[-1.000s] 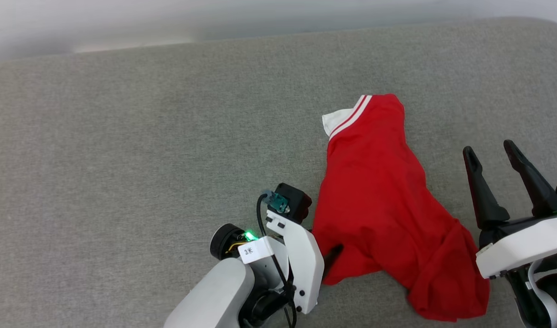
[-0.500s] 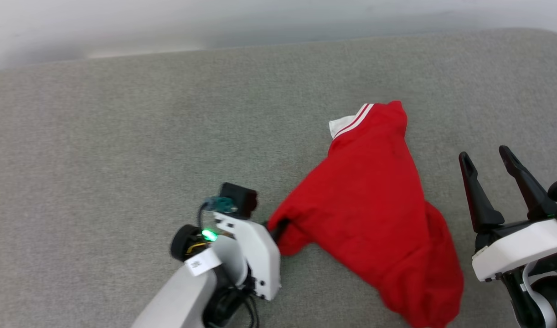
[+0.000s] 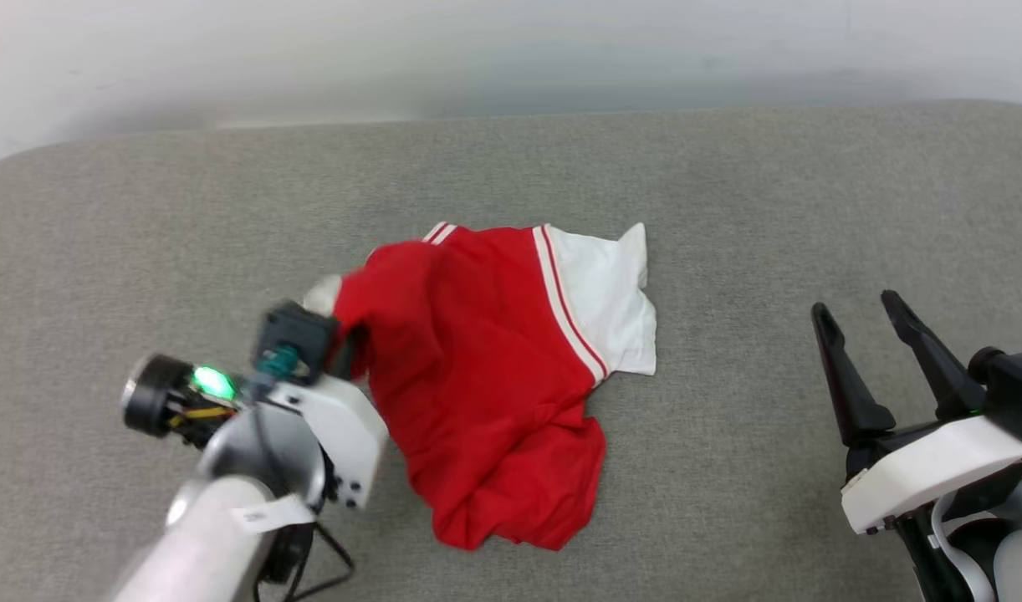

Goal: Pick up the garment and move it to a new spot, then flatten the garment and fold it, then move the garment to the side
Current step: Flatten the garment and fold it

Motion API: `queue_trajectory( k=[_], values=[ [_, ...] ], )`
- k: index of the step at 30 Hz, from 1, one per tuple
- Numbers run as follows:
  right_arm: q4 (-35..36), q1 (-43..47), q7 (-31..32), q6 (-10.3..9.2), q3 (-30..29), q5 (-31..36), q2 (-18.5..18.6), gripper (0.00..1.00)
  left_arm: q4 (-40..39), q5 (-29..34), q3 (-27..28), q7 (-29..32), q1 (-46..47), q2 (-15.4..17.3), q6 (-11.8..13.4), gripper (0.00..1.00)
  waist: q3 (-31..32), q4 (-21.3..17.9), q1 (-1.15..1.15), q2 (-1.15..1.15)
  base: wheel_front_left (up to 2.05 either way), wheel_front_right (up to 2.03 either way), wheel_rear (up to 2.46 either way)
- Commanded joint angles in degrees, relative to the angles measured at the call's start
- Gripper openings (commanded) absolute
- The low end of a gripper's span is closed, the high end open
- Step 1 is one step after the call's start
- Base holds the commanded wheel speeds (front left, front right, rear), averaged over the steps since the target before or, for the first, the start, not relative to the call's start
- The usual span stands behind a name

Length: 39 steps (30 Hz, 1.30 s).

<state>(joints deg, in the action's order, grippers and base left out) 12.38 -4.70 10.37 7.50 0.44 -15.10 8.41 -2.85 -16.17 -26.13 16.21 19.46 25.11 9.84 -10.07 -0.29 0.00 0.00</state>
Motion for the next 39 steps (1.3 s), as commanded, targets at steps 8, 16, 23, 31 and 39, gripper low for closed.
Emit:
queue_trajectory(
  k=[8,16,23,31,39],
  values=[
    [-0.59,0.02,0.08,-0.02,0.50,-0.40,0.18,1.00,13.87,0.92,-7.55,2.72,1.17,-3.44,-4.44,0.00,-1.57,-2.22,0.00,0.00,0.00,0.00,0.00],
    [-0.70,1.07,0.50,-0.02,0.67,-0.09,-0.10,1.00,24.18,-0.96,-8.88,-0.44,2.43,-6.86,-6.55,1.00,-1.46,-2.12,0.00,0.00,0.00,0.00,0.00],
    [-1.17,1.64,1.02,-0.02,0.54,-0.21,-0.07,1.00,22.66,-3.67,-6.68,-5.77,0.66,-7.17,-6.47,1.00,1.07,0.30,0.00,0.00,0.00,0.00,0.00],
    [-1.68,2.65,1.37,-0.02,0.25,-0.53,-0.29,1.00,11.18,-5.26,-1.35,-9.84,-3.35,-3.37,-2.40,1.00,4.15,3.54,0.00,0.00,0.00,0.00,0.00],
    [-2.04,3.69,2.02,-0.02,0.52,-0.68,-0.67,1.00,0.83,-8.58,6.27,-21.77,-8.83,0.96,-2.57,1.00,5.53,5.15,0.00,0.00,0.00,0.00,0.00]
  ],
)
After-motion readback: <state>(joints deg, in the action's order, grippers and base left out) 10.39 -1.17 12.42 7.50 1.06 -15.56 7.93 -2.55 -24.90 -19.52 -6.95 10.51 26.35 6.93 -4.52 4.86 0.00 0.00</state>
